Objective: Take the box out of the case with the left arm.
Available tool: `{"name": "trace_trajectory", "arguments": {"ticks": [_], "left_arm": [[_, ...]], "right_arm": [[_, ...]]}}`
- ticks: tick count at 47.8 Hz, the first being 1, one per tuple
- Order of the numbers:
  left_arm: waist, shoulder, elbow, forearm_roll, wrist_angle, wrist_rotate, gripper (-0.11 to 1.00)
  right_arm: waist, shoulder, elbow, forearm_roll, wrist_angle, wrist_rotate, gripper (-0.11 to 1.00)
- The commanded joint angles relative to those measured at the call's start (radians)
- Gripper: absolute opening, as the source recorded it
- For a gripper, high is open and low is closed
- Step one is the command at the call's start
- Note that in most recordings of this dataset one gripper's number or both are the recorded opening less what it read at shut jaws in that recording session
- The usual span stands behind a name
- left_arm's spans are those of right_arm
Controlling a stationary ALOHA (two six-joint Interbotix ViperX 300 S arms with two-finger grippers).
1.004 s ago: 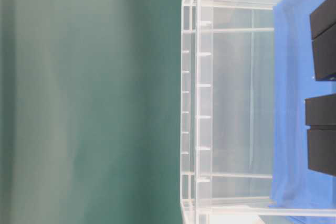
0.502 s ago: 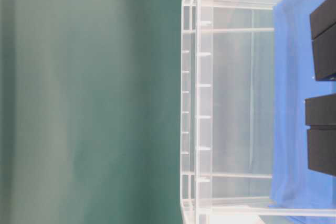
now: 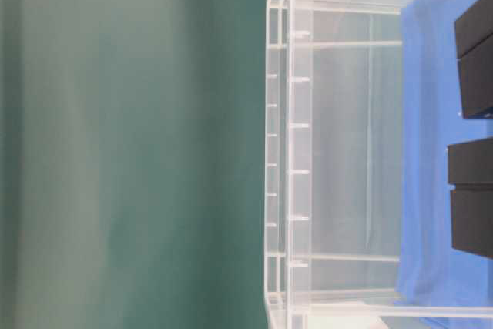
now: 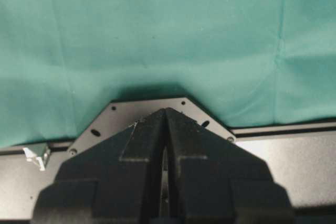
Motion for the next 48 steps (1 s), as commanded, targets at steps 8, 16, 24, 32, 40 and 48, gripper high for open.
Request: {"name": "trace_trajectory", "arguments": {"ticks": [8,16,24,32,40,48], "left_arm": [[0.173,-0.031,0.0,0.0,-0.006,0.16,0.84],[0.275,-0.018,-0.012,-0.006,-0.017,0.276,0.84],[0.307,-0.017,-0.012,-0.014,-0.029,0.316,0.83],[0.307,-0.017,-0.012,-0.014,-0.029,0.318,0.84],[0.307,-0.017,-0.012,-0.014,-0.029,0.318,0.84],[0.307,-0.015,-0.012,-0.014,-0.029,0.319,0.84]], "right_arm": [[-0.002,0.0,-0.011,-0.003,-0.006,-0.002,0.01],[0.0,0.0,-0.011,-0.003,-0.006,-0.002,0.01],[-0.002,0.0,-0.009,-0.002,-0.005,-0.002,0.01],[0.0,0.0,-0.009,-0.003,-0.003,-0.002,0.01],[-0.002,-0.005,-0.009,-0.003,-0.002,-0.002,0.01],[0.0,-0.012,-0.006,-0.002,-0.002,-0.002,0.01]]}}
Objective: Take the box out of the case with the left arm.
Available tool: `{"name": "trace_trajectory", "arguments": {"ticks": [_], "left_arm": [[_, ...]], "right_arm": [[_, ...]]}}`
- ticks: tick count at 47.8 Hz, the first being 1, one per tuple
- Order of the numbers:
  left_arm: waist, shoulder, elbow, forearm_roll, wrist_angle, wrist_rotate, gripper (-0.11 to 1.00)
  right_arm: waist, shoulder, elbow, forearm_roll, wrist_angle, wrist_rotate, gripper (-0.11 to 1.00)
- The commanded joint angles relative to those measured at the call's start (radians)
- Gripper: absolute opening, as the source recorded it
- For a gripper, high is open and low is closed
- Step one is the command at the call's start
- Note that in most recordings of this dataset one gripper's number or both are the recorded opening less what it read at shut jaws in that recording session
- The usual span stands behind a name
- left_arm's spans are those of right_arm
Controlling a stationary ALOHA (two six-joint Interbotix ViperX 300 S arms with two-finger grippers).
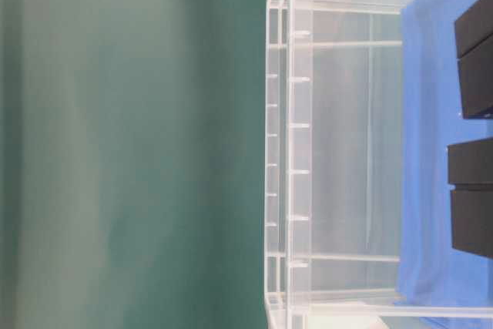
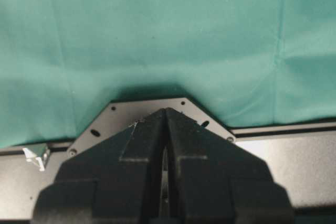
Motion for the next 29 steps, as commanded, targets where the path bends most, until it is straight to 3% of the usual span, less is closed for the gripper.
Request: {"name": "trace_trajectory", "arguments": {"ticks": [1,29], "left_arm": [[0.005,-0.003,-0.023,0.003,-0.005,0.002,0.83],[0.005,-0.003,-0.023,0.002,-0.005,0.0,0.84]], "right_arm": [[0.0,-0.008,-0.009,-0.002,0.0,-0.002,0.01],[0.0,-0.015,-0.006,-0.002,-0.002,-0.002,0.01]]}}
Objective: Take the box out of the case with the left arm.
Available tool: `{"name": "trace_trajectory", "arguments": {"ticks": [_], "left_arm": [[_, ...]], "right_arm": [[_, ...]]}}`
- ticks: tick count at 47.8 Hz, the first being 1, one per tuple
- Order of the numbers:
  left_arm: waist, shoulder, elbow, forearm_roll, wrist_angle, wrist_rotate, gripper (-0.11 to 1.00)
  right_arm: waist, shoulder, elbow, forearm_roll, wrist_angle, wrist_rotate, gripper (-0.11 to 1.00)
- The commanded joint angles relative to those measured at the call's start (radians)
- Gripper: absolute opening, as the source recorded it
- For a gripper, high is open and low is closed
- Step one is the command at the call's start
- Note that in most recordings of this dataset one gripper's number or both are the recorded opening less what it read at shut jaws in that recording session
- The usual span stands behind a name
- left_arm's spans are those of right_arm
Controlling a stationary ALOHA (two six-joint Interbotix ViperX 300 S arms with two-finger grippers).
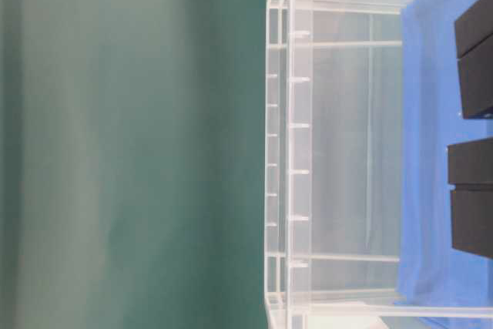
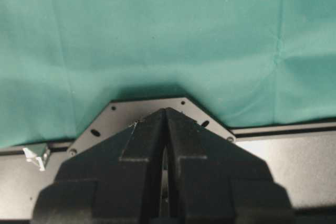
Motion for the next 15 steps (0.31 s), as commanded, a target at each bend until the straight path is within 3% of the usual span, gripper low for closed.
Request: {"name": "trace_trajectory", "arguments": {"ticks": [1,15], "left_arm": [[0.005,-0.003,-0.023,0.002,-0.003,0.003,0.84],[0.005,-0.003,-0.023,0.003,-0.003,-0.002,0.83]], "right_arm": [[0.0,-0.002,-0.009,-0.002,-0.003,-0.002,0.01],[0.0,-0.002,-0.008,-0.002,-0.002,-0.002,0.01]]}}
